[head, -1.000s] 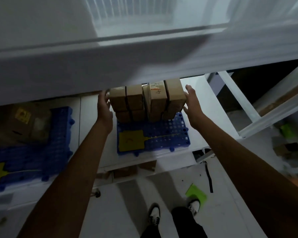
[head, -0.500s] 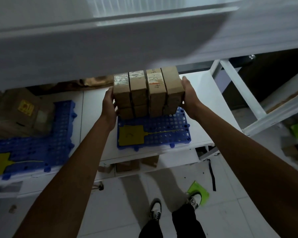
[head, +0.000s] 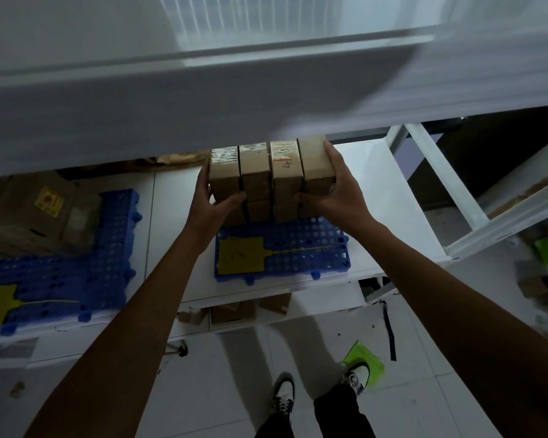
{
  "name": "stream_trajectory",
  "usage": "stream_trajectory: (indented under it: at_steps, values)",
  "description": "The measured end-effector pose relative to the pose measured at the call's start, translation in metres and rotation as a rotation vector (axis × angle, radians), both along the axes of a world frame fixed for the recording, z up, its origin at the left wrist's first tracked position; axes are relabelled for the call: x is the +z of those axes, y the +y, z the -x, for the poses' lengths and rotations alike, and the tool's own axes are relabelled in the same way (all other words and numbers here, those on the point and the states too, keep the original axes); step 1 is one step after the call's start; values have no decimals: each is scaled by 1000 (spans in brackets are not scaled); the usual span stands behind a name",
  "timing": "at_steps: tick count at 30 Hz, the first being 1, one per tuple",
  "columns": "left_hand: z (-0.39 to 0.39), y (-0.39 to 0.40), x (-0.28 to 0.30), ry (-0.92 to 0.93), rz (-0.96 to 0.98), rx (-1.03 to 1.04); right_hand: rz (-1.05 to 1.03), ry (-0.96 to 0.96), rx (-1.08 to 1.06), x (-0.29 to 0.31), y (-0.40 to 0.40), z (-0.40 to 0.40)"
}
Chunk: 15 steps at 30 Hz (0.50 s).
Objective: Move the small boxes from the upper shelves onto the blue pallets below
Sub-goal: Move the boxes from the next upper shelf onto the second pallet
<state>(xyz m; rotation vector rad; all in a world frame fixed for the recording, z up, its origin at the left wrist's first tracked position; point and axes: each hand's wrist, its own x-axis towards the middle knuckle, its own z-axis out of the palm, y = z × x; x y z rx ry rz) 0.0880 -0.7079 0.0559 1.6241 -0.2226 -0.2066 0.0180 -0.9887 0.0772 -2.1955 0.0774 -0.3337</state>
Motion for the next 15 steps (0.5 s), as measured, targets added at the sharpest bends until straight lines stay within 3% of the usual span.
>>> stream_trajectory:
  at_steps: [15]
  values:
    - [-5, 7, 2, -23, -13, -32, -231, 96, 17, 6, -8, -1]
